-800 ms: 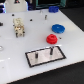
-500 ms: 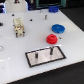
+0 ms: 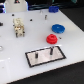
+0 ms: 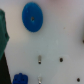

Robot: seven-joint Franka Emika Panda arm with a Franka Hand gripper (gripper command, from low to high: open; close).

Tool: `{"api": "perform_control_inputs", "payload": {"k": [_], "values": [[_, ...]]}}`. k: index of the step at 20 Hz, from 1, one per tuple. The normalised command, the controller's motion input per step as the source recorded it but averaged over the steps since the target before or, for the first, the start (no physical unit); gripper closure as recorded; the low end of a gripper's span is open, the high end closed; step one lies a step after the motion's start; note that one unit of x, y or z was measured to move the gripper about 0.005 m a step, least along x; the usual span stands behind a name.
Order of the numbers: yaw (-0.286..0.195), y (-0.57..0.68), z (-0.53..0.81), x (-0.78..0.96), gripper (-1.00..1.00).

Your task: Insert the blue gear onto the right peg, followed by the red gear

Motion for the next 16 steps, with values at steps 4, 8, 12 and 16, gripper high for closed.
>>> {"api": "perform_control_inputs", "payload": {"k": [4, 8, 12, 16], "values": [[0.000, 0.35, -0.44, -0.37, -1.00], [0.000, 0.30, -0.54, -0.28, -1.00], [0.000, 0.21, -0.59, -0.24, -1.00], [0.000, 0.16, -0.59, -0.26, -1.00]]}}
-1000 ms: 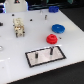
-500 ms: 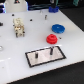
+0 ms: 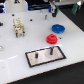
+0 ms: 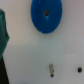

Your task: Insert the blue gear onto the right peg, followed by the red gear

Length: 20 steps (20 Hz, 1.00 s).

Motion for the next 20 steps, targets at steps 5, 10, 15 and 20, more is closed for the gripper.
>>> {"api": "perform_control_inputs", "payload": {"k": [5, 10, 15, 20], "values": [[0.000, 0.01, -0.52, -0.30, -1.00], [0.000, -0.01, -0.49, -0.21, -1.00], [0.000, 0.00, -0.45, -0.25, -1.00], [0.000, 0.00, -0.19, -0.27, 1.00]]}}
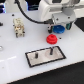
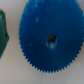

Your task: Insert the blue gear onto the right peg, followed by the red gear

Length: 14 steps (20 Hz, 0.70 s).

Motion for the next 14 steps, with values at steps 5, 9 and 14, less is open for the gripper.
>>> {"api": "perform_control_inputs", "payload": {"k": [5, 9, 14], "values": [[0.000, 0.00, -0.01, -0.10, 1.00], [0.000, 0.00, -0.09, -0.19, 1.00], [0.000, 0.00, -0.09, -0.16, 1.00]]}}
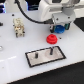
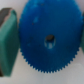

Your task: Insert the blue gear onto the right peg, followed by the red gear

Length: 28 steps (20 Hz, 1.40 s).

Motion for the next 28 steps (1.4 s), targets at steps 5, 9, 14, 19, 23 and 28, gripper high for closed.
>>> {"api": "perform_control_inputs", "payload": {"k": [5, 9, 14, 19, 23, 28], "values": [[0.000, 0.00, 0.06, -0.01, 1.00], [0.000, -0.01, 0.55, 0.23, 1.00], [0.000, -0.05, 0.58, 0.49, 1.00], [0.000, -0.09, 0.54, 0.65, 1.00], [0.000, -0.18, 0.53, 0.71, 1.00], [0.000, -0.35, 0.48, 0.70, 1.00]]}}
